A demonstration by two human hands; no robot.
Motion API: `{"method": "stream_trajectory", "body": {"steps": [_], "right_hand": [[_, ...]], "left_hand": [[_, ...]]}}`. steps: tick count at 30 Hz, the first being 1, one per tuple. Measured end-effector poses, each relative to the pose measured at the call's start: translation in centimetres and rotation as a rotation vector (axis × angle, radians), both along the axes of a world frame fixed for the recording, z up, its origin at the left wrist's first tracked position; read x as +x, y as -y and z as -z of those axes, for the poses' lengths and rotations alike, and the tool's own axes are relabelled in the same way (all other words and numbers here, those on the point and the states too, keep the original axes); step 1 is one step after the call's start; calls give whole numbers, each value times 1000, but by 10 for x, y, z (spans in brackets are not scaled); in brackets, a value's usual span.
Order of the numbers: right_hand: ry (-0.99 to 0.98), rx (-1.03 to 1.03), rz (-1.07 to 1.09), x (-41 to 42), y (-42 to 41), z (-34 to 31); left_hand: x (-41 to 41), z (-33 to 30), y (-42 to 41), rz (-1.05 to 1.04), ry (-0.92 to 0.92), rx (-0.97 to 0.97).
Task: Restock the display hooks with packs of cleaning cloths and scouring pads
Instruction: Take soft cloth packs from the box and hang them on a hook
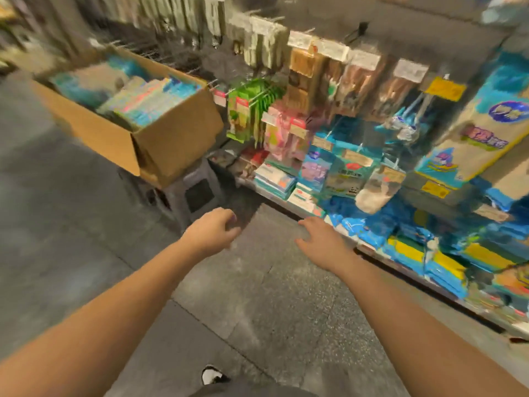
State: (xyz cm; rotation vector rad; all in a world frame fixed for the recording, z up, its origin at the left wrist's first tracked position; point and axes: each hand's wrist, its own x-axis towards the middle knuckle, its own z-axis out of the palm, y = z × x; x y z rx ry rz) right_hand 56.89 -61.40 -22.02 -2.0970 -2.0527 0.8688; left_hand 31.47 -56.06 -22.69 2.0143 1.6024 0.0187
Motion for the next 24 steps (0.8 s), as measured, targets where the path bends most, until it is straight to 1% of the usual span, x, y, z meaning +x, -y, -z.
{"method": "stream_trajectory", "body": {"steps": [5, 12, 17, 21, 24], "right_hand": [[-29, 1, -117, -139, -77, 1], [-54, -9, -222, -276, -194, 13], [-101, 9, -275, -365, -304, 35], [-113, -21, -319, -439, -403, 40], [-111, -44, -318, -481, -465, 36]], "left_hand": [[-140, -5, -44, -99, -43, 0], [-270, -8, -128, -233, -21, 39], [-353, 1, -232, -288, -8, 80], [-413, -5, -332, -357, -24, 66], [-451, -12, -401, -381, -16, 14]]}}
